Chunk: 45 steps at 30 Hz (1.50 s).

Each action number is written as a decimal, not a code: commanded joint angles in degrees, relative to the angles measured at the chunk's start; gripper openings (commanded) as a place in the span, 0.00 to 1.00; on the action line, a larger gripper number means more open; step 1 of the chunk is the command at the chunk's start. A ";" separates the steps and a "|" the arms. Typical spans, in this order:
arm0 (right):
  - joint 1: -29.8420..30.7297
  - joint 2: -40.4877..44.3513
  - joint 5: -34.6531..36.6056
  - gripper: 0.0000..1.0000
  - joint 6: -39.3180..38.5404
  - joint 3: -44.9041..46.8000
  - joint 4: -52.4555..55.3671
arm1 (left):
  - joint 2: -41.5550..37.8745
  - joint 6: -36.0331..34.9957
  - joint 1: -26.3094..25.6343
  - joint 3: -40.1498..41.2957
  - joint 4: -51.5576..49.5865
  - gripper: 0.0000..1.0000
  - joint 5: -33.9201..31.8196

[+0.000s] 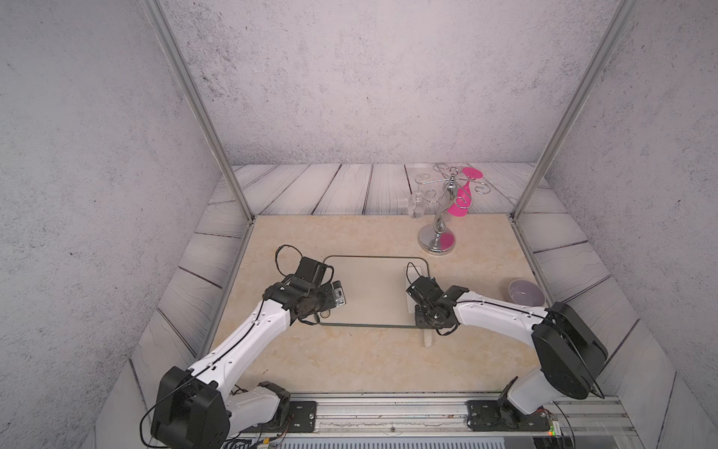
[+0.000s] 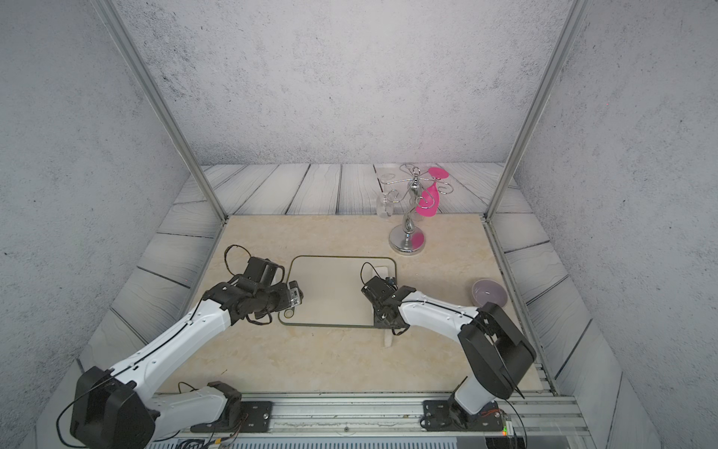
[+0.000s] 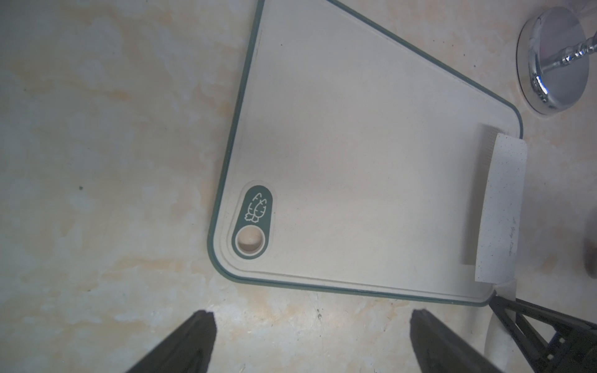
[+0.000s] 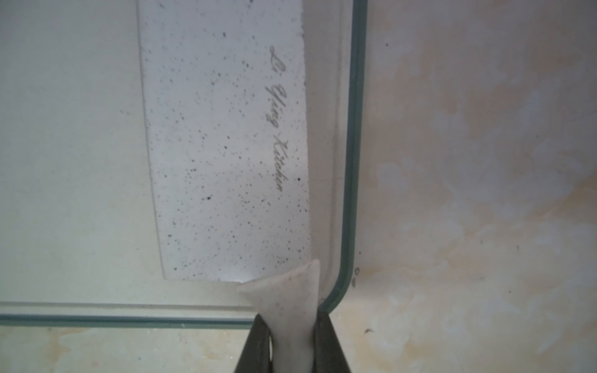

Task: Align the knife with the edge of the cutting board
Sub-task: Place the knife at the edge of the cutting board.

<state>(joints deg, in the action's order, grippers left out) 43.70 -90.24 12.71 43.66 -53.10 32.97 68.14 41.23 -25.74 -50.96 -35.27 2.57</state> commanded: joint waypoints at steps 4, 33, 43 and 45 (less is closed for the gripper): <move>0.25 -1.00 2.97 0.07 -3.48 -3.18 1.53 | -1.27 2.57 -0.36 -2.74 1.50 1.00 -2.45; -2.70 -7.83 2.82 0.05 -4.70 -7.16 2.39 | 7.52 2.45 -5.67 -16.30 -7.67 1.00 -7.42; -4.50 -7.72 0.36 0.05 -3.96 -5.64 1.52 | 7.59 1.41 -5.84 -16.91 -9.44 1.00 -9.89; -4.65 -7.90 0.12 0.05 -3.76 -5.59 1.56 | 7.25 1.17 -5.82 -16.76 -9.73 1.00 -10.74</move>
<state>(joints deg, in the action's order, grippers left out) 39.27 -97.97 13.34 38.96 -59.27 34.81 75.46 43.59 -31.29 -66.28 -43.29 -5.96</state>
